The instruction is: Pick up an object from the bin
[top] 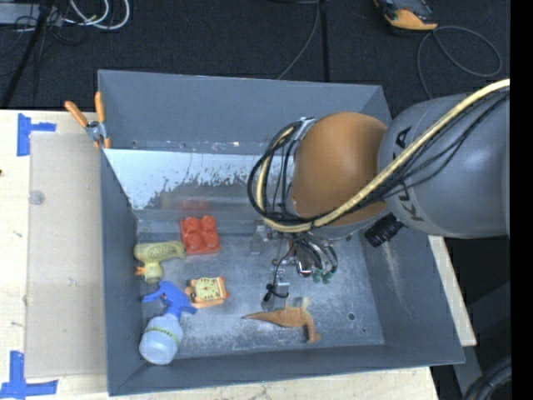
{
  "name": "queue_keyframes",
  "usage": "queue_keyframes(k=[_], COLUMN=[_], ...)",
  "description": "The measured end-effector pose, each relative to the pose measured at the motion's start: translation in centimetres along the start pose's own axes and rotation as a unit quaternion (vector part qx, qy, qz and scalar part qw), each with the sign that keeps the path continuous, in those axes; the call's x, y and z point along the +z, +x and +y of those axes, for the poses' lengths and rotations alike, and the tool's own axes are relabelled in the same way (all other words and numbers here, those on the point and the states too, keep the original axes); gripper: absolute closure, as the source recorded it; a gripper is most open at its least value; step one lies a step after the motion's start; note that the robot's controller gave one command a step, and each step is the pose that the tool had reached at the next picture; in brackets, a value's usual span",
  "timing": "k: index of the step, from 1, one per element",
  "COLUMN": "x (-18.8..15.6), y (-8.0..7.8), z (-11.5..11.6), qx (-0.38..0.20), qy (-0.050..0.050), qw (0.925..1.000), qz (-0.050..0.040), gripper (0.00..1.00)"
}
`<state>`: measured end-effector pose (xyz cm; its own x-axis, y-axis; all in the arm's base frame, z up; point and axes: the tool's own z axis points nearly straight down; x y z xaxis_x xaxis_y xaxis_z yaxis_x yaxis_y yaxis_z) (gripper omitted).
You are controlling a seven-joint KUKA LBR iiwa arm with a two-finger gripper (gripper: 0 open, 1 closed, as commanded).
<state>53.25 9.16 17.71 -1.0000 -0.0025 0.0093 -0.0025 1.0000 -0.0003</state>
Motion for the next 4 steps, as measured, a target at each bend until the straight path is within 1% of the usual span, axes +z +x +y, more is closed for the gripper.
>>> queue_keyframes(k=[1, 2, 3, 4], x=[-0.4, 2.8, 3.7, 4.7], y=[-0.2, 1.3, 1.5, 3.9], z=[-0.1, -6.9, -11.5, -7.3], qx=[0.001, -0.046, -0.062, -0.091], qy=[0.000, 0.000, 0.000, -0.001], qw=[1.0000, 0.9989, 0.9981, 0.9958], qz=[-0.0037, 0.0001, 0.0007, 0.0024], gripper=[0.00, 0.00, 0.00, 0.00])
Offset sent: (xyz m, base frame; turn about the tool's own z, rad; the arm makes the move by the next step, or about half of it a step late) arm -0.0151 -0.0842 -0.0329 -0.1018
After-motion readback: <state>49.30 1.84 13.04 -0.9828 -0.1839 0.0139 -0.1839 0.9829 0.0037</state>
